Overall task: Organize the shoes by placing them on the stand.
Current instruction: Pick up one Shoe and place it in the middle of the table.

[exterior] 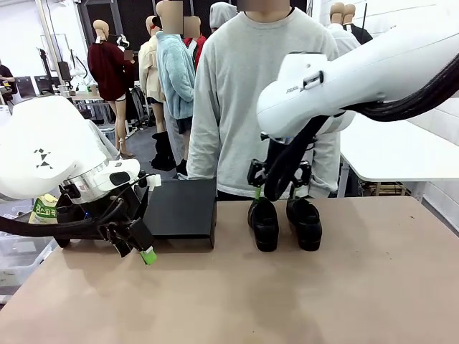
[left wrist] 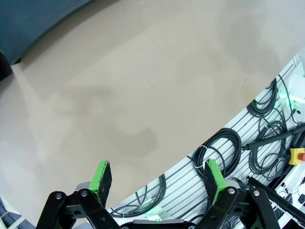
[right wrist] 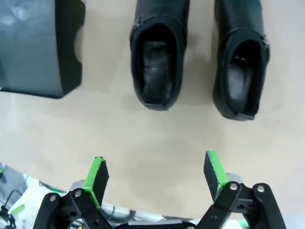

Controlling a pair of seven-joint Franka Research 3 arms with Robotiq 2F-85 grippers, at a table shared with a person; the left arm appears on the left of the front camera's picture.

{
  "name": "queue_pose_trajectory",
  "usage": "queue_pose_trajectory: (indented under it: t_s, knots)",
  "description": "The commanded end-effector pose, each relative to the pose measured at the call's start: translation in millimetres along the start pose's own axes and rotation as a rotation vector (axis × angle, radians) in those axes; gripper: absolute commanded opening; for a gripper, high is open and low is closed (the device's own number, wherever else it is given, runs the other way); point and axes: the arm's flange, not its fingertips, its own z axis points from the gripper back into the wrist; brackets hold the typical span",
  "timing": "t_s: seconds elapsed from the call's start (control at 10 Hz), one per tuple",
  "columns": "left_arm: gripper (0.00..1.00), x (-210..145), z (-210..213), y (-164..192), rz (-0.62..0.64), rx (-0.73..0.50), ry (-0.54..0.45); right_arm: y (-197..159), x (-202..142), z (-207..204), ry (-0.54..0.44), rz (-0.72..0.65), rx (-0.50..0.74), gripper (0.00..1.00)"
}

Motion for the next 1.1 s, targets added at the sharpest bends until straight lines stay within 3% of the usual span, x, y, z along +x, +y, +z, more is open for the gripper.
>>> queue_pose_trajectory:
  t_s: [0.0,1.0]
  knots:
    - [1.00,1.3,-1.0,1.3,0.000,-0.013,-0.011,25.1,26.1,-24.1,0.003,-0.038,-0.048,1.00]
    - [1.00,1.3,-1.0,1.3,0.000,-0.013,-0.011,58.9,89.1,-98.9,0.079,-0.060,-0.153,1.00]
